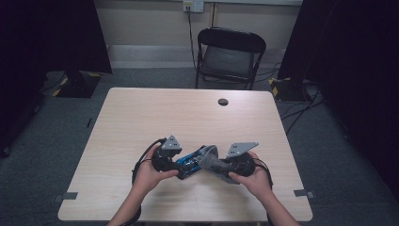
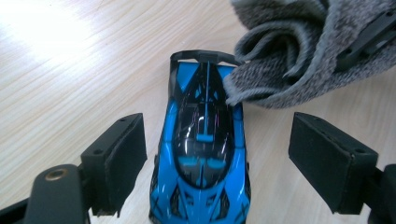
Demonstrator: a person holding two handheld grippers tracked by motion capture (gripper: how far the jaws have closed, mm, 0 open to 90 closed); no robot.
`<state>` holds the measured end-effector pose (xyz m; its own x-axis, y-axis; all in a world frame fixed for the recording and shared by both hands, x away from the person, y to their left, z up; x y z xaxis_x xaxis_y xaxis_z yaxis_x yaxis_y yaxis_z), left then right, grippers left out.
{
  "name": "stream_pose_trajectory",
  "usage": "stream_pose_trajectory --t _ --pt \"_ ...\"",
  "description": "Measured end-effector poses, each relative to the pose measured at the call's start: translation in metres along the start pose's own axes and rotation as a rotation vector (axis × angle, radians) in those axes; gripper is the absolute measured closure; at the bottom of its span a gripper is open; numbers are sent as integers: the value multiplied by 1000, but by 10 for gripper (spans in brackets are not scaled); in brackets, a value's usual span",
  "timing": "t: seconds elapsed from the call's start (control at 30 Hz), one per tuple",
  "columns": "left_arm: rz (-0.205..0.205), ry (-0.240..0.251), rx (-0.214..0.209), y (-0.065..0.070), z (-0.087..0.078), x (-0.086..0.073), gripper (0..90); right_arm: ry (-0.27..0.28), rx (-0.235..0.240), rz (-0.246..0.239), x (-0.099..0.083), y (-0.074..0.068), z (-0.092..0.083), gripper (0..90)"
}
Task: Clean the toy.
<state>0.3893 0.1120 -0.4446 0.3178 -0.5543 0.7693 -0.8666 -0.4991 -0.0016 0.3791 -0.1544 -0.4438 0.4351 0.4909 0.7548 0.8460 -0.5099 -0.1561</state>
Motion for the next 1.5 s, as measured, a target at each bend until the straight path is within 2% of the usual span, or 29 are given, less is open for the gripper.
stream_pose_trajectory --t 0.1,0.23,0.3,0.37,0.47,0.5,0.53,0.57,0.73,0.87,1.0,1.1,1.3,1.4,1.5 --pt "-11 16 -18 1 -5 -3 177 1 17 -11 8 -6 9 686" --pt "-4 26 -43 4 -5 -5 182 -3 42 -27 16 -14 22 687" --pt "8 31 -49 5 -4 -4 214 -8 49 -35 17 -17 28 686" --pt "9 39 -78 5 -2 -2 262 -15 55 -35 16 -18 31 687" --pt "34 43 -108 8 2 1 333 -18 59 -35 14 -17 33 686" --pt "46 44 -124 10 3 2 383 -16 61 -34 13 -17 33 686" --pt "57 40 -123 12 5 4 398 -19 61 -35 12 -17 33 686" --pt "66 38 -122 12 7 5 390 -24 60 -35 11 -16 32 686" --pt "56 39 -130 14 16 10 386 -28 54 -34 6 -13 28 686" --pt "49 37 -116 15 20 11 306 -25 40 -27 1 -8 20 686" --pt "50 44 -121 19 21 12 274 -28 29 -5 -12 1 9 686" --pt "66 38 -129 22 23 15 262 -46 24 3 -26 1 5 682" --pt "78 54 -148 30 32 26 236 -60 -2 28 -44 2 2 614" --pt "109 56 -163 35 37 31 230 -50 -16 51 -46 4 -1 470" --pt "119 57 -177 40 43 34 219 -61 -13 48 -47 6 -4 327"
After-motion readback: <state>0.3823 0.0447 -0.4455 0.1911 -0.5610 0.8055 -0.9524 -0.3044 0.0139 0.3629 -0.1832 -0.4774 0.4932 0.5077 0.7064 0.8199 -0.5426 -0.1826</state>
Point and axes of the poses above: each handheld gripper's, and its own axes: z roughly forward along the jaws, x roughly out of its top, y roughly to its right, the point moved 1 cm from there along z, roughly forward along the jaws, and after that the axes turned 7 degrees about z, right-handed, at the moved point
